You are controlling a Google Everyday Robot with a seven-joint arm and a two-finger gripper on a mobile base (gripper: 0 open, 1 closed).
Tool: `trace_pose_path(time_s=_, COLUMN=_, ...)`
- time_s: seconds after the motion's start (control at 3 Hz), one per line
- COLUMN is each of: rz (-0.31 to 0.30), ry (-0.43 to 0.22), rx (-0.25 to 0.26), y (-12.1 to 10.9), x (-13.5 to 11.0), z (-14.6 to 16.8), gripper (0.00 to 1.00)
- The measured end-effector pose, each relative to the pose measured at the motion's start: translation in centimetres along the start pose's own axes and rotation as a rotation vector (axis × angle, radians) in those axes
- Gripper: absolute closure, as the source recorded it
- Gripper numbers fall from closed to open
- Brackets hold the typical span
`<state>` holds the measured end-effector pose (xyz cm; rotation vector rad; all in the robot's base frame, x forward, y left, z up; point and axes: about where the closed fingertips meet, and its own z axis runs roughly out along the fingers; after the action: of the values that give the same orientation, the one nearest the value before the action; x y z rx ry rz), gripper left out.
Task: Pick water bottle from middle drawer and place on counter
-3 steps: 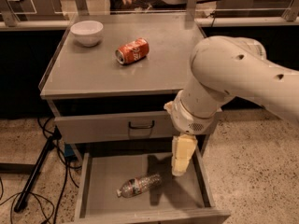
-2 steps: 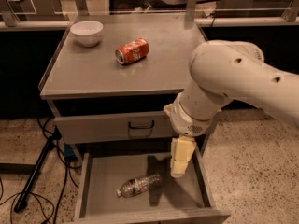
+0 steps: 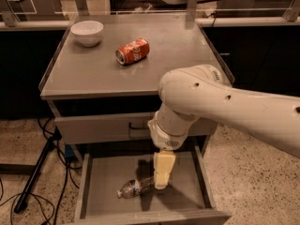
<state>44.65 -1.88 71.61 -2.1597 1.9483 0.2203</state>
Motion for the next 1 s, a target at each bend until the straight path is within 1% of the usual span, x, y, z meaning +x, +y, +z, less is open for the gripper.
trace_pose_path(time_s=0.33, rz=-0.004, ry=-0.007, rx=-0.004, y=0.5, x=-0.2, z=0.3, gripper=0.00)
trace_pose_path(time_s=0.67, rz=-0.006, ry=-0.032, rx=-0.035, y=0.5, x=-1.1, z=2.9, gripper=0.00)
trace_pose_path(time_s=1.0, rz=-0.004, ry=-0.055, rx=-0.069, y=-0.8, x=-2.0, z=6.7, gripper=0.00)
